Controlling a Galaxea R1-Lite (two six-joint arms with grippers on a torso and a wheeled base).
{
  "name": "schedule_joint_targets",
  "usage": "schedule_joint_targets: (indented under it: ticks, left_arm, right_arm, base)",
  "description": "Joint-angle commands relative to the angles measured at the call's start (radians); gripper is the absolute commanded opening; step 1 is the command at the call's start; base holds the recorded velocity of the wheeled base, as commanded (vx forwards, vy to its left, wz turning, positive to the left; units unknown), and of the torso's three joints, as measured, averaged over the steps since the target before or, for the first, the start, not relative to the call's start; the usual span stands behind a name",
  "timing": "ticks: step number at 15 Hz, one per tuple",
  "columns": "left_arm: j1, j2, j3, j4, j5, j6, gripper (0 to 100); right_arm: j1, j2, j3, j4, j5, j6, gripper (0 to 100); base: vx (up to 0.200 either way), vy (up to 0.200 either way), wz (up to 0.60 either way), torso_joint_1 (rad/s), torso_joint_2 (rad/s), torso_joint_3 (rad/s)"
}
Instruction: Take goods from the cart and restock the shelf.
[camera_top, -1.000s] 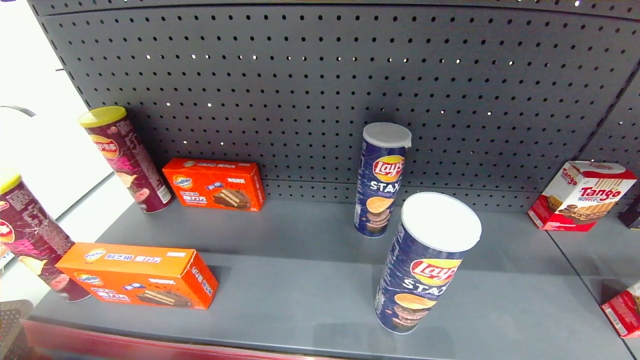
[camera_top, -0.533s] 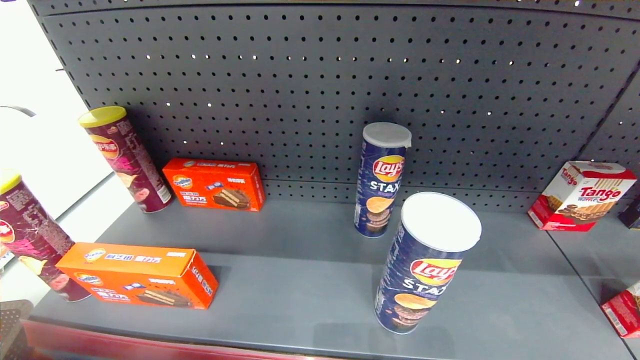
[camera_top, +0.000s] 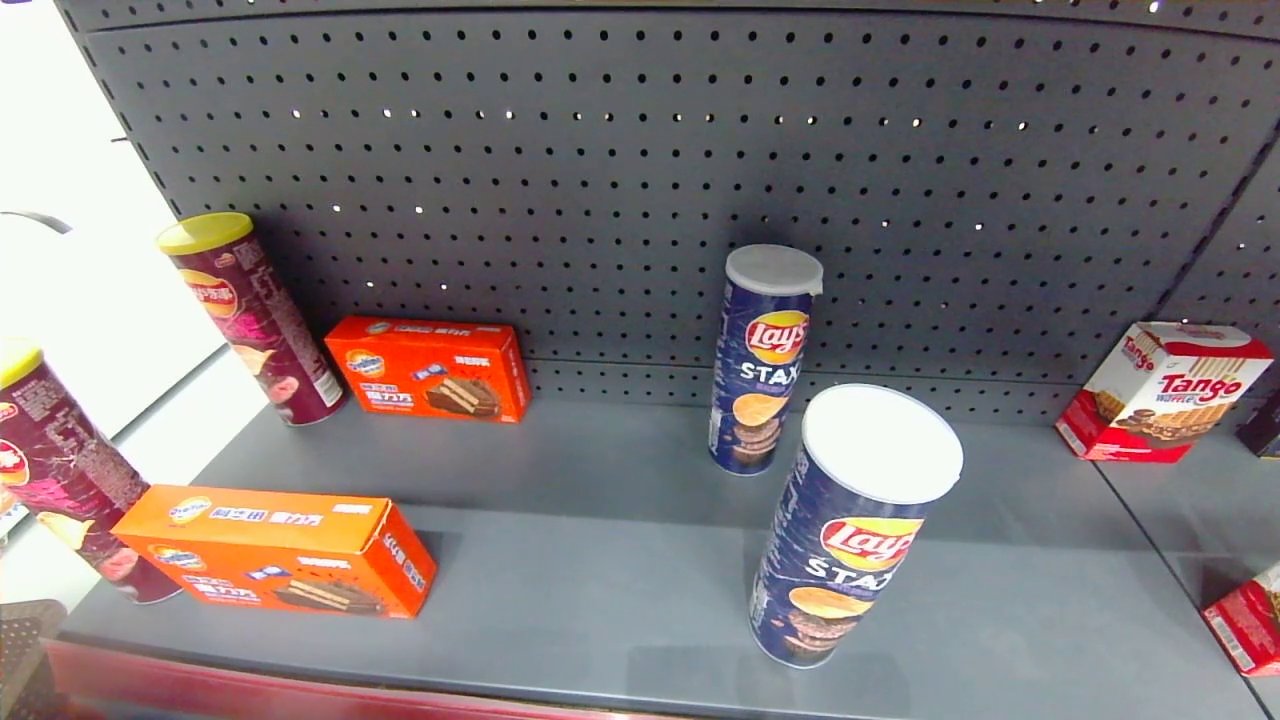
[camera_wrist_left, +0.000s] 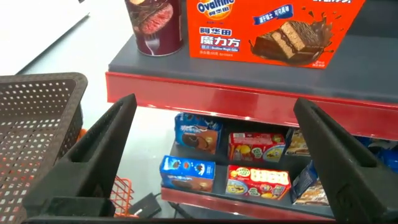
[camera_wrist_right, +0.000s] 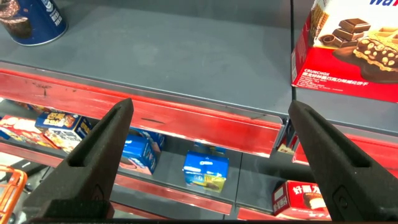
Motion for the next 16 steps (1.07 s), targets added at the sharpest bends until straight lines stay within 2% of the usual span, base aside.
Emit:
schedule_joint_targets:
  ticks: [1,4,5,7,8,9,10,12,14,16]
  left_arm:
    - [-0.001,0.003,0.0,-0.001,-0.004,0.002,100]
    - [-0.001,0.003,0.0,-0.001,-0.01,-0.003,100]
    - [-0.001,0.003,0.0,-0.001,-0.012,-0.001,100]
    - [-0.002,0.004,0.0,-0.001,-0.015,-0.001,100]
    - [-0.005,0.004,0.0,-0.001,-0.021,-0.001,100]
    - [-0.007,0.004,0.0,0.001,-0.023,0.001,100]
    - [-0.005,0.004,0.0,-0.001,-0.023,-0.001,100]
    - [-0.004,0.004,0.0,-0.001,-0.018,-0.006,100]
    - [-0.004,0.004,0.0,-0.001,-0.02,-0.006,100]
    - [-0.004,0.003,0.0,-0.001,-0.02,-0.006,100]
  right_arm:
    - [0.0,0.002,0.0,0.0,0.001,0.0,100]
    - [0.002,0.002,0.0,0.0,0.002,-0.003,100]
    - [0.028,0.003,-0.002,0.0,-0.002,-0.008,100]
    - [0.011,0.06,-0.133,-0.014,-0.015,-0.008,100]
    - [0.035,0.322,-0.362,0.047,0.039,-0.022,100]
    - [0.063,0.348,-0.391,0.053,0.097,-0.077,100]
    - [0.063,0.4,-0.417,0.05,0.105,-0.112,100]
    - [0.094,0.545,-0.552,0.052,0.134,-0.114,100]
    - [0.16,0.692,-0.629,0.05,0.168,-0.115,100]
    - [0.245,0.798,-0.637,0.029,0.16,-0.115,100]
  base:
    - [0.0,0.0,0.0,0.0,0.0,0.0]
    - [0.0,0.0,0.0,0.0,0.0,0.0]
    - [0.0,0.0,0.0,0.0,0.0,0.0]
    - [0.0,0.0,0.0,0.0,0.0,0.0]
    - [0.0,0.0,0.0,0.0,0.0,0.0]
    - [0.0,0.0,0.0,0.0,0.0,0.0]
    - [0.0,0.0,0.0,0.0,0.0,0.0]
    - [0.0,0.0,0.0,0.0,0.0,0.0]
    - [0.0,0.0,0.0,0.0,0.0,0.0]
    - [0.0,0.0,0.0,0.0,0.0,0.0]
